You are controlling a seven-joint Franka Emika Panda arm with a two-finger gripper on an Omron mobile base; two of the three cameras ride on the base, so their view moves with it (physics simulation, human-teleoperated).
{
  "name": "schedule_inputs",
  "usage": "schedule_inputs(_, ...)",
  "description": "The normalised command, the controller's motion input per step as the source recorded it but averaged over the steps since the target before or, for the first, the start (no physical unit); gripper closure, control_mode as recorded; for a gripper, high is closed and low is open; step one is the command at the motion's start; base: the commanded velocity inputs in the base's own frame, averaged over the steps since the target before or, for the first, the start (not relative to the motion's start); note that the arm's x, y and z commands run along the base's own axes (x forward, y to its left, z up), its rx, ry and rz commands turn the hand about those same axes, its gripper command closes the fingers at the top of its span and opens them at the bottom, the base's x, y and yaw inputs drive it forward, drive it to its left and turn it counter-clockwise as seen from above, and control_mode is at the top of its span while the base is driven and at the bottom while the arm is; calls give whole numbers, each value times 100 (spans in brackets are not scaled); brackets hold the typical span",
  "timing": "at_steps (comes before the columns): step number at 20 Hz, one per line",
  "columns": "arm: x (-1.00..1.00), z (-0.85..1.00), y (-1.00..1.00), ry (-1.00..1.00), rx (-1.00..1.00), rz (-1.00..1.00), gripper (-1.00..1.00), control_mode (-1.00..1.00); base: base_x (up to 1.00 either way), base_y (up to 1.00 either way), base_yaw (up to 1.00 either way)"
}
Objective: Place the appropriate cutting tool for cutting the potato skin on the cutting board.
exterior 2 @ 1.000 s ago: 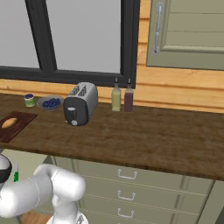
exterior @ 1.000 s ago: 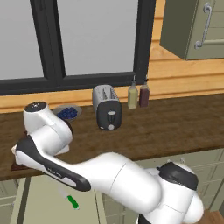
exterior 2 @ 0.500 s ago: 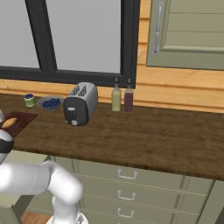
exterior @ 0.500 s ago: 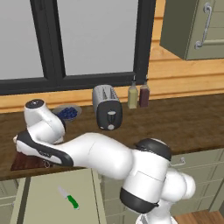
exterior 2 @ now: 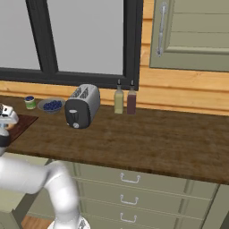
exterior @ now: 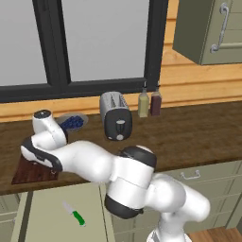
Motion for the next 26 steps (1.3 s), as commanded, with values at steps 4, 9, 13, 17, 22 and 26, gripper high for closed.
schedule_inputs(4,12,-45,43,0,-8,0,100,-100,0,0,0)
schedule_inputs(9,1,-39,16,0,-1,0,-100,-100,0,0,0)
schedule_inputs(13,0,-31,-5,0,0,0,-100,-100,0,0,0)
schedule_inputs(17,-14,1,-52,-4,5,0,-100,-100,0,0,0)
schedule_inputs(22,-70,48,-79,-7,6,-1,-100,-100,0,0,0)
schedule_inputs(26,-81,53,-90,-7,6,-3,-100,-100,0,0,0)
